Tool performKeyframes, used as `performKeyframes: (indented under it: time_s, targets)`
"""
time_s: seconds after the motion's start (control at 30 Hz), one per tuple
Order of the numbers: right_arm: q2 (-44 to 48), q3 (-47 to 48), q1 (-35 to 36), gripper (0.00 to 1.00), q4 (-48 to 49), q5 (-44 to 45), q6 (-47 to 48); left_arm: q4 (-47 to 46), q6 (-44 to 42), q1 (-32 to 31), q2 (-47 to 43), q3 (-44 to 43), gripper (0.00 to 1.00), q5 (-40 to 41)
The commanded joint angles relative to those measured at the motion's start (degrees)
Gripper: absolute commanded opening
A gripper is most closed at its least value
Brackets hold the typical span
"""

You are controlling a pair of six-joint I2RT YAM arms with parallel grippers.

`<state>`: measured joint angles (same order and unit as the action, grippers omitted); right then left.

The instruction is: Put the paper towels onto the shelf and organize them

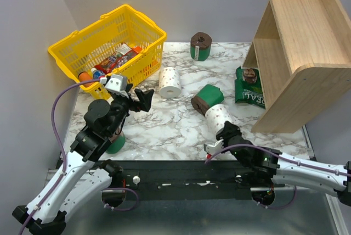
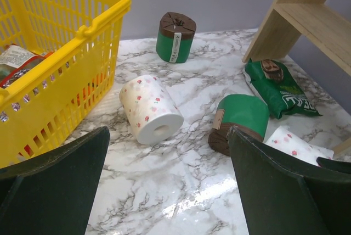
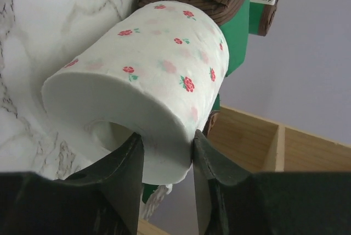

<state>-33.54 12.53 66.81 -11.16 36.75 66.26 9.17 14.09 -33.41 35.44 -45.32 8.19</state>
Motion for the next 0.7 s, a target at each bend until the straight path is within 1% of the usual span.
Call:
performKeyframes:
  time_s: [0.0, 0.03, 0.1, 0.13, 0.2, 0.23, 0.27, 0.3, 0.33, 0.37, 0.4, 0.43, 0.47, 0.53, 0.57, 0.6, 0.67]
  targets:
    - [0.1, 9.3, 0.4, 0.36, 2.8, -5.0, -2.8, -0.8, -0.7, -0.3, -1.1, 0.2, 0.99, 1.8]
    - [-0.1, 11.9, 0.4, 0.36, -1.4, -6.3, -7.3, -0.8, -0.8, -0.3, -1.0, 0.3, 0.99, 1.9]
    - [-0.9, 17.8, 0.3, 0.34, -6.0, -10.5, -12.8, -0.8, -0.8, -0.3, -0.8, 0.3, 0.99, 1.8]
    - [-1.9, 22.4, 0.4, 0.34, -9.1, -11.5, -17.3, -0.7, -0.8, -0.3, -0.6, 0.1, 0.99, 1.8]
    - [-3.0, 25.9, 0.4, 0.34, -13.1, -16.9, -20.8, -0.6, -0.9, -0.3, -0.5, 0.0, 0.99, 1.8]
    - [-4.5, 29.3, 0.4, 0.34, -18.3, -19.7, -22.8, -0.6, -1.0, -0.3, -0.5, 0.1, 0.99, 1.8]
    - [-5.8, 30.7, 0.4, 0.34, -20.6, -24.4, -24.3, -0.6, -0.9, -0.3, -0.5, 0.1, 0.99, 1.9]
    - [-7.1, 32.4, 0.4, 0.33, -23.1, -26.4, -25.6, -0.6, -1.1, -0.3, -0.5, 0.1, 0.99, 2.1]
    - [-8.5, 33.9, 0.4, 0.33, -28.1, -28.2, -27.9, -0.7, -1.0, -0.3, -0.5, 0.1, 0.99, 2.3]
    - [-11.5, 36.7, 0.4, 0.33, -30.6, -30.8, -28.9, -0.6, -1.1, -0.3, -0.6, 0.1, 0.99, 2.4]
    - [-12.8, 38.1, 0.4, 0.33, -32.9, -31.7, -29.7, -0.6, -1.1, -0.3, -0.8, 0.1, 0.99, 2.5]
    - [-14.1, 39.4, 0.4, 0.34, -37.3, -32.5, -31.1, -0.7, -1.0, -0.3, -0.7, 0.2, 0.99, 2.5]
    - [-15.9, 41.9, 0.4, 0.34, -39.0, -32.6, -32.0, -0.7, -1.1, -0.3, -0.7, 0.2, 0.99, 2.6]
    - [-17.3, 44.1, 0.4, 0.35, -42.8, -32.2, -34.5, -0.7, -1.0, -0.3, -0.5, 0.2, 0.99, 2.7]
    - [-17.7, 44.8, 0.4, 0.36, -44.3, -34.1, -35.0, -0.7, -1.0, -0.3, -0.5, 0.2, 0.99, 2.9]
    - [-18.7, 46.1, 0.4, 0.41, -45.9, -35.2, -35.4, -0.6, -1.0, -0.2, -0.5, 0.2, 0.99, 3.0]
    - [-20.6, 47.2, 0.3, 0.41, -50.5, -35.4, -37.4, -0.6, -1.1, -0.3, -0.5, 0.1, 0.99, 3.3]
